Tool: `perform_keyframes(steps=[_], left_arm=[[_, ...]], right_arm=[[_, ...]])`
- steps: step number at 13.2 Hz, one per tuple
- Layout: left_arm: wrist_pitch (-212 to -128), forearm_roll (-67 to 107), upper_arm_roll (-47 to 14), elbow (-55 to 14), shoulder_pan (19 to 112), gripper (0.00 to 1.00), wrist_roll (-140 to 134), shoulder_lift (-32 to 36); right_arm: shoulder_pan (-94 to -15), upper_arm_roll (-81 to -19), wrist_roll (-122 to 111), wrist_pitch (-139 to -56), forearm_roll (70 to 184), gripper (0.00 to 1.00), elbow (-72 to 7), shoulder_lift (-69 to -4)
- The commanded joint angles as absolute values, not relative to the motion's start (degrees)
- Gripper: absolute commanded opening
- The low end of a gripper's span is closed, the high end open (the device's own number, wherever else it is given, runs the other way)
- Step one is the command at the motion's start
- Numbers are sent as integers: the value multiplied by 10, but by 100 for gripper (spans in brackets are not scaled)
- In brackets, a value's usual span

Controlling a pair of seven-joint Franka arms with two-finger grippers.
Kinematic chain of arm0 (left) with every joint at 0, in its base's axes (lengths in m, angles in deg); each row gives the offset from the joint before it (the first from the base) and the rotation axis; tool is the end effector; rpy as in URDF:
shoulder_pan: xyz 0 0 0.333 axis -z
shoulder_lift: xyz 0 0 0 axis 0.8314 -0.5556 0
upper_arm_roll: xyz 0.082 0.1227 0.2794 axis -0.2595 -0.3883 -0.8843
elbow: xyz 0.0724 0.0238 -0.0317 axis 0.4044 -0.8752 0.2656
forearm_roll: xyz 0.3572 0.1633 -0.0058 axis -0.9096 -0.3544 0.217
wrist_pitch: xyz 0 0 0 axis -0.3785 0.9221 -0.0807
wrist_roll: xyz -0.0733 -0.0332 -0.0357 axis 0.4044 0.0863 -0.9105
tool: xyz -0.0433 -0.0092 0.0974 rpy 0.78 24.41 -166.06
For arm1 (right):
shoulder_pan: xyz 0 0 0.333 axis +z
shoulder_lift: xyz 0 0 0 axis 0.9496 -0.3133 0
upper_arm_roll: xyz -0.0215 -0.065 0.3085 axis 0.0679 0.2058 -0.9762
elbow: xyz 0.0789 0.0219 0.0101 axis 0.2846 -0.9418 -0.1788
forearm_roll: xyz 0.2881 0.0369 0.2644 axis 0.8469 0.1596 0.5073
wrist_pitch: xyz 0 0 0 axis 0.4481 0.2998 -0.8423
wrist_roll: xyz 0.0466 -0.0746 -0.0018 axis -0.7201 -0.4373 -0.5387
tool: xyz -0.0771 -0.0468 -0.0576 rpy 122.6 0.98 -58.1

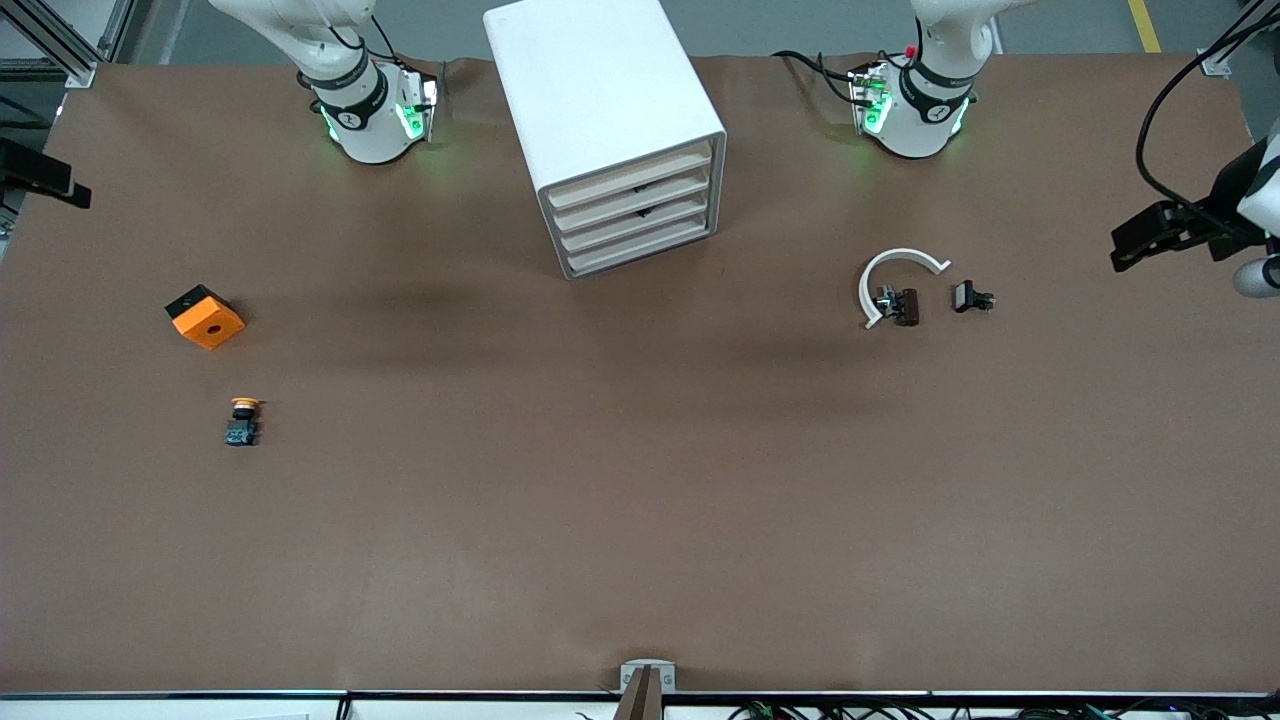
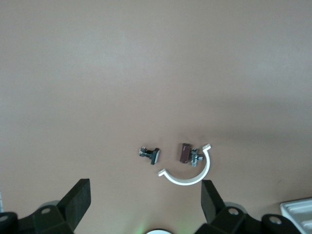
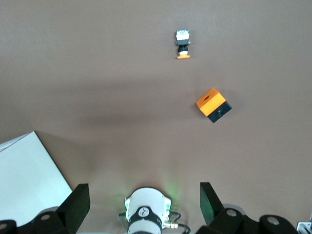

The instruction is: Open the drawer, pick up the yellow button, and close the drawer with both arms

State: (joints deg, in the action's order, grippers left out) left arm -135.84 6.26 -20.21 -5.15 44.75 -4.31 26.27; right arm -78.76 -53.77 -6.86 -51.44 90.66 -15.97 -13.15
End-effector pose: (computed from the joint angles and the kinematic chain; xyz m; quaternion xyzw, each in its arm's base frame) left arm 0.5493 -0.0164 0.6423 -0.9984 -0.0238 0.0302 0.0404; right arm 0.5109 -0.0771 0.6539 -0.9928 0.0168 0.1165 0.0234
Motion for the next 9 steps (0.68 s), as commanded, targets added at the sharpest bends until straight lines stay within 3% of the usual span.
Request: perform_keyframes(steps=[1, 3, 9], left_arm=[[-1391, 92, -310, -150, 545, 100, -63, 349], [-1411, 92, -353, -202, 597, 100, -63, 388], [-1413, 96, -352, -211, 597, 100, -100, 396]], right_arm=[[-760, -536, -51, -494, 908, 100, -126, -130], [-761, -536, -58, -488, 915, 100, -99, -134], [-746, -556, -21, -473, 920, 100, -106, -130]])
